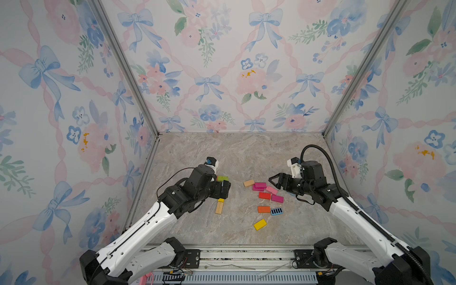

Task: Assemble the number 7 with building blocks
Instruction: Move the building block to the center of the board.

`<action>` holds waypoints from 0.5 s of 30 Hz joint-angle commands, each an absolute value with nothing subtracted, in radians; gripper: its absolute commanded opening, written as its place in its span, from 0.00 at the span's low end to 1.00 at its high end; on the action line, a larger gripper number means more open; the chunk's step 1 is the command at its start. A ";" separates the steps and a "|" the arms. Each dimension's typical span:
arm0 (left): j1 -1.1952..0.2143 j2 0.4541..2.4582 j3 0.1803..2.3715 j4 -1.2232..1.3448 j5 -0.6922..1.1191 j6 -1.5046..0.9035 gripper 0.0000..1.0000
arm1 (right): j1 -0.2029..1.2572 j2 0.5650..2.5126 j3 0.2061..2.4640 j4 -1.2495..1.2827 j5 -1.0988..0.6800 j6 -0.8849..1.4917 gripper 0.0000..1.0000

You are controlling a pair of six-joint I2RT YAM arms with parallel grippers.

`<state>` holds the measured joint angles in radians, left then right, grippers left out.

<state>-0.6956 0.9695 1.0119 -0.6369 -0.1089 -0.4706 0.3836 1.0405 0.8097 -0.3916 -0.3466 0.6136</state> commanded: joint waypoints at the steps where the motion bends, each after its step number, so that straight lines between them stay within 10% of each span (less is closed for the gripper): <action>1: -0.683 0.942 1.055 -0.650 -0.168 -0.404 0.98 | 0.391 1.002 0.818 -0.449 -0.305 0.618 0.84; 15: -0.621 0.944 1.001 -0.624 -0.172 -0.452 0.98 | 0.300 0.976 0.766 -0.470 -0.341 0.589 0.85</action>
